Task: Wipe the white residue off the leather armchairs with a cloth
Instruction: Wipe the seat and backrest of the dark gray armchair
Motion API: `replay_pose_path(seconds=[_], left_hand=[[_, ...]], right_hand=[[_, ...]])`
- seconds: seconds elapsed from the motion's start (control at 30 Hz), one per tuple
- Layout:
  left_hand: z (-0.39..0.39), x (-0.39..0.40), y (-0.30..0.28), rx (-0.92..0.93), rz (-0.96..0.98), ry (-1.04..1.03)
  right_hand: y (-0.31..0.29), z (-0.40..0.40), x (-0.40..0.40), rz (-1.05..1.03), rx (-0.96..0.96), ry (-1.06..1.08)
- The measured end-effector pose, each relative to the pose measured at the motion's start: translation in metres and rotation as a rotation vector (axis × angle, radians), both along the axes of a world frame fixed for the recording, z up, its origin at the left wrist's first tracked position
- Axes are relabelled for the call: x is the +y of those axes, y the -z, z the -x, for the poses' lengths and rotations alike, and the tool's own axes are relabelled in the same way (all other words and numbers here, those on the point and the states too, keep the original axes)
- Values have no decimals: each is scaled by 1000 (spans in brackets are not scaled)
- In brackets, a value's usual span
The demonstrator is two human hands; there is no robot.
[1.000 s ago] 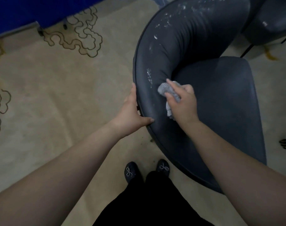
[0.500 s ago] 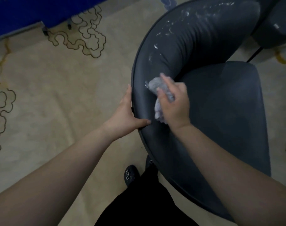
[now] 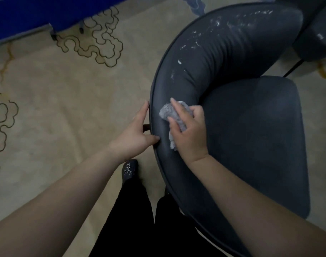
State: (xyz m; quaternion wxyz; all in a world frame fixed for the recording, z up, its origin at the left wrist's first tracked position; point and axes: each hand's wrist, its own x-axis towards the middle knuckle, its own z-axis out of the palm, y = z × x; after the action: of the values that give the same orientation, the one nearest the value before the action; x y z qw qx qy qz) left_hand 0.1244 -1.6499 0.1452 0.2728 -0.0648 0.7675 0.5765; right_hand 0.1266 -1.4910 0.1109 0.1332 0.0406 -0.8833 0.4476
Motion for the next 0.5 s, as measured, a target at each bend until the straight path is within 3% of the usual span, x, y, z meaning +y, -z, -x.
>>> replay_pose_path(seconds=[0.13, 0.3, 0.5], left_hand=[[17, -1, -1, 28, 23, 63], [37, -6, -1, 56, 35, 115], [68, -7, -1, 136, 127, 192]], right_hand=[[-4, 31, 2, 88, -90, 184], [-4, 45, -8, 23, -34, 31], [-7, 85, 1, 220, -136, 348]])
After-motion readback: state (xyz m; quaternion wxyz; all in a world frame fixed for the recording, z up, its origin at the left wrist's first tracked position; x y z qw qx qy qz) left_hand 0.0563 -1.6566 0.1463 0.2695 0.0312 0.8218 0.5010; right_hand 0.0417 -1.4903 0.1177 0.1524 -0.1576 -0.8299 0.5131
